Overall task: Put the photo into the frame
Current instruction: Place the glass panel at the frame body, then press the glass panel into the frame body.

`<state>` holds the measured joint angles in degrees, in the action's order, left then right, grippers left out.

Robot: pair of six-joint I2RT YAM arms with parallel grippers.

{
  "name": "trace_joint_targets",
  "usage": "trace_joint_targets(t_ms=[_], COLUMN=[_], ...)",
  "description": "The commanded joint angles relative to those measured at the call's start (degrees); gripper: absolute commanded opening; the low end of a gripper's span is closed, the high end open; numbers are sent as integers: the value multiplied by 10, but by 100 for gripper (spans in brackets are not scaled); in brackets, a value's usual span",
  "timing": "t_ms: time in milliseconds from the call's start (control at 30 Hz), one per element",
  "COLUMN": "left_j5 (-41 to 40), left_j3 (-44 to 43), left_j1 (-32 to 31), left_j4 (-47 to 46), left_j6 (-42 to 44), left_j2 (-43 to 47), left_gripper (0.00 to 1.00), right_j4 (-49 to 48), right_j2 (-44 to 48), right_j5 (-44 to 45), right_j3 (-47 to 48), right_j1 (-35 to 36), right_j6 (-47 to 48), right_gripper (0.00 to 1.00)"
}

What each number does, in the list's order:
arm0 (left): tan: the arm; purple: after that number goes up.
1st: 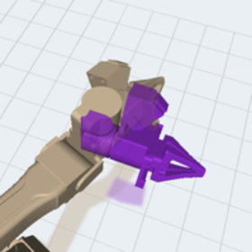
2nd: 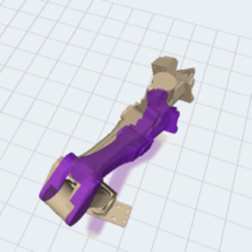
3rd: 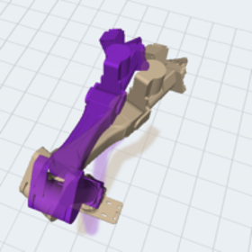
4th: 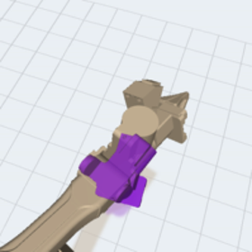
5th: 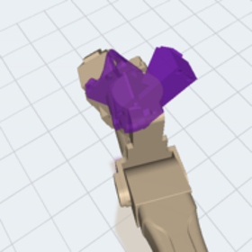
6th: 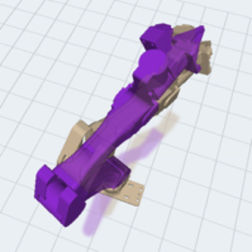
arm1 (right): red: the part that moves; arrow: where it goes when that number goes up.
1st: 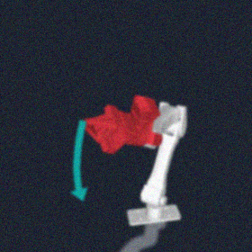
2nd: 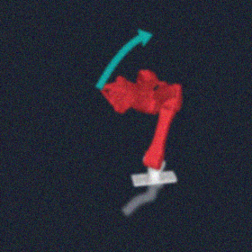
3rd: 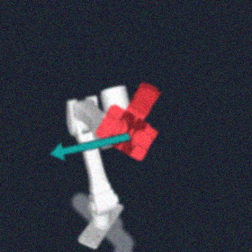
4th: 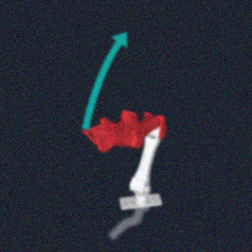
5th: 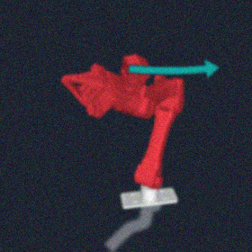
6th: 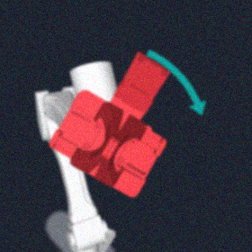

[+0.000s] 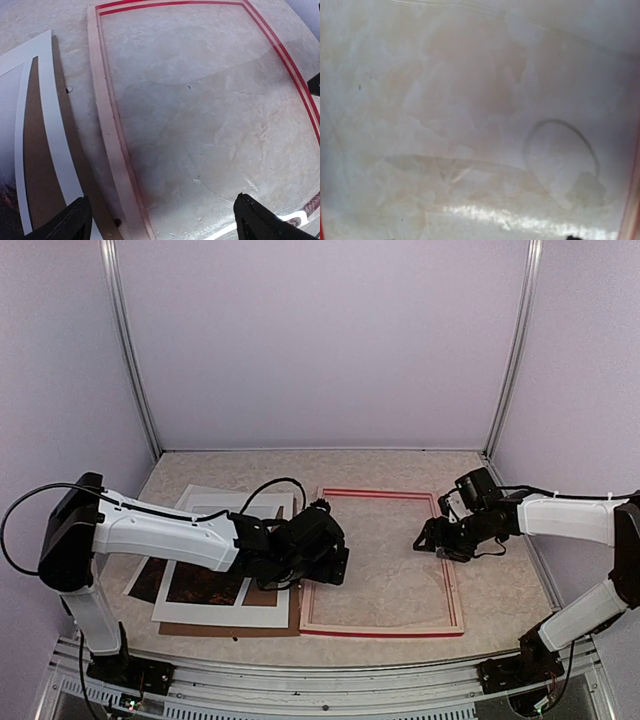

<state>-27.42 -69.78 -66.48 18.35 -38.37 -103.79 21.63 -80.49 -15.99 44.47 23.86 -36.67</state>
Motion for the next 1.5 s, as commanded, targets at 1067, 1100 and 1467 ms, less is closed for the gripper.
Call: trace_joint_targets(t_ms=[1067, 1100, 1467], left_j5=[162, 159, 151], left_j3=[-87, -85, -46], left_j1=[-23, -23, -17], left_j4=[-111, -110, -123], left_j6=[65, 63, 40], left_j2=[-171, -171, -163], left_gripper=[93, 93, 93], right_j4=[23, 24, 54], right_j2=[-25, -26, -39], right_j5=[26, 27, 59], right_j3=[12, 12, 29], right_j1=[7, 7, 8], right_j6=[29, 30, 41], right_gripper=[78, 79, 80])
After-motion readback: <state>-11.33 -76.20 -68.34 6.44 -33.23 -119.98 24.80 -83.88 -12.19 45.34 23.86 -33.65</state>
